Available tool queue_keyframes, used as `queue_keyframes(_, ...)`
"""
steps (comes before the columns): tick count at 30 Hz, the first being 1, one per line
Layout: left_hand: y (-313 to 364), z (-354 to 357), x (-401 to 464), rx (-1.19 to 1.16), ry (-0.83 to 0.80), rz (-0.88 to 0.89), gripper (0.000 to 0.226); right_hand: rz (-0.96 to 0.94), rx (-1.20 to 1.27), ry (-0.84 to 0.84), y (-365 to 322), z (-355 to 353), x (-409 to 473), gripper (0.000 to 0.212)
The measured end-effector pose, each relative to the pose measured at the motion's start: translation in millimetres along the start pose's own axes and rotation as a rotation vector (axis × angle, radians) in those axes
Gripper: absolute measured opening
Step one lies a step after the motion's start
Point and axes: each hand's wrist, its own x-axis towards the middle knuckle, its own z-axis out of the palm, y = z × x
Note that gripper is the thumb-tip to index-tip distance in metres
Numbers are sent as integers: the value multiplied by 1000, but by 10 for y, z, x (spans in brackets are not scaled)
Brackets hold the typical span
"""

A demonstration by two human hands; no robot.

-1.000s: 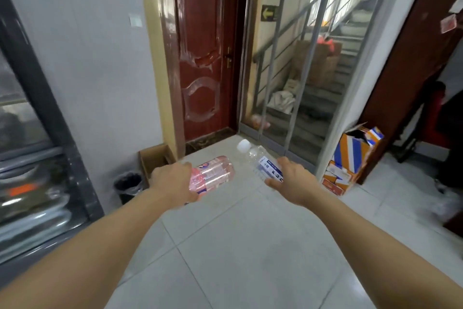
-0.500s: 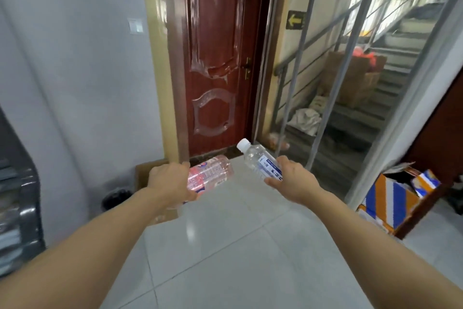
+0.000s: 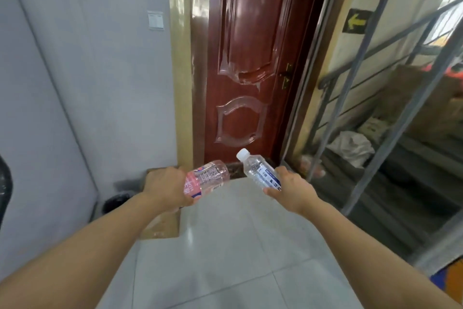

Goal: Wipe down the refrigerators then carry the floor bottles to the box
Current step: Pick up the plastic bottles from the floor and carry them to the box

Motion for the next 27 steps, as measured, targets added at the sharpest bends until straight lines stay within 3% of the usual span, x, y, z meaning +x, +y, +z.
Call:
queue_keyframes(12, -44, 189, 2173, 5, -65, -125, 71, -128, -21, -21, 266, -56, 2389, 47)
queue_keyframes(22, -164, 347, 3390, 28, -69, -435, 66, -424, 1, -62, 199, 49, 4408, 44)
queue_keyframes(27, -109, 476, 3694, -23, -129, -648, 67, -616, -29, -178, 78, 125, 5312, 45)
